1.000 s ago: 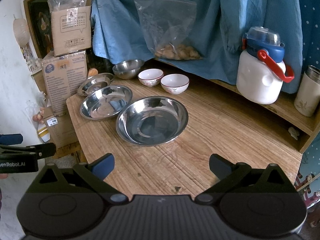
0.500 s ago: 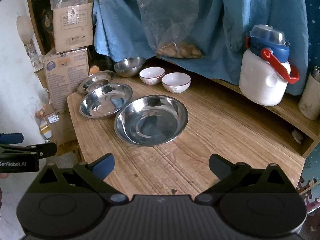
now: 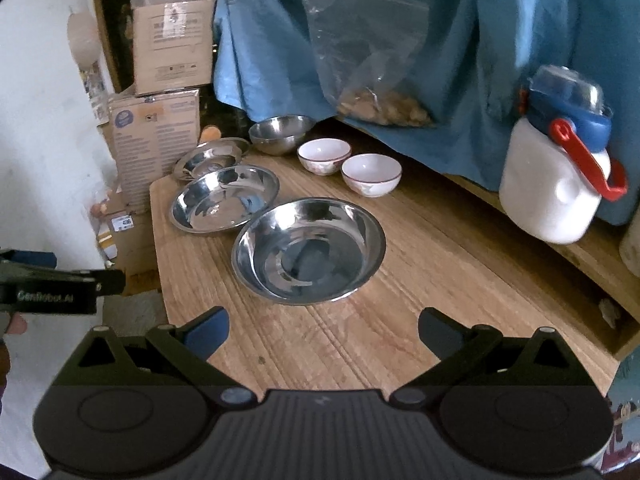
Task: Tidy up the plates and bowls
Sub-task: 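Move both tools toward the rim of the nearer large steel plate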
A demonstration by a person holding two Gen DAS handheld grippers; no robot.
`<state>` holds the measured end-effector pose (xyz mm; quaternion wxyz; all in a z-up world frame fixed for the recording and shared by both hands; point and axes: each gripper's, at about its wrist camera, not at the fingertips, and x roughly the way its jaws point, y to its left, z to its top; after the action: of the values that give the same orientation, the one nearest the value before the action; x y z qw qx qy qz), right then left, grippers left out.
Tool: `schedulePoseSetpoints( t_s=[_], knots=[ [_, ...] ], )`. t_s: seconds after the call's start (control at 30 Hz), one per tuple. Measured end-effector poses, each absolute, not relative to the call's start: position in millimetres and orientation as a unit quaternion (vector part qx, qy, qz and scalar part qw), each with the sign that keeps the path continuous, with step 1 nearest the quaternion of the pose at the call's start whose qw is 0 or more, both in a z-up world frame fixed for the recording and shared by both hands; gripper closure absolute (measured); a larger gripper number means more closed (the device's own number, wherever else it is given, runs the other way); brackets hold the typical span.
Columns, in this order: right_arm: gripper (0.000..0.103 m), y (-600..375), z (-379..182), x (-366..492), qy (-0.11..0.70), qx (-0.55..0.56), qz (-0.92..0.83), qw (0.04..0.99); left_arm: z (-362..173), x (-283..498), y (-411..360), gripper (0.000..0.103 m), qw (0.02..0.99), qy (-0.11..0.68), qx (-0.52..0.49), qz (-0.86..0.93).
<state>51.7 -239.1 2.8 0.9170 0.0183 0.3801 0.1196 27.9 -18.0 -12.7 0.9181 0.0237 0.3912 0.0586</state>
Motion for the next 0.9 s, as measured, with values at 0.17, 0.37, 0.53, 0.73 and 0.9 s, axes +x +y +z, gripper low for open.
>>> schedulePoseSetpoints(
  t_s=[0.17,0.37,0.53,0.73,0.9],
  knots=[
    [0.0,-233,2,64,0.377,0.014,0.125,0.918,-15,52,-6,0.001,0.915,0.399,0.02,0.055],
    [0.0,-204,-4,95,0.375,0.018,0.101,0.921,-27,113,26,0.001,0.914,0.403,0.032,0.015],
    [0.0,-164,-7,139,0.373,0.023,0.06,0.926,-35,180,58,0.001,0.911,0.404,0.052,-0.058],
    [0.0,-128,-9,195,0.381,0.037,0.015,0.924,-45,235,81,0.001,0.897,0.42,0.072,-0.118],
    [0.0,-99,-14,231,0.398,-0.023,0.005,0.917,-58,259,96,0.001,0.888,0.433,0.079,-0.132]
  ],
)
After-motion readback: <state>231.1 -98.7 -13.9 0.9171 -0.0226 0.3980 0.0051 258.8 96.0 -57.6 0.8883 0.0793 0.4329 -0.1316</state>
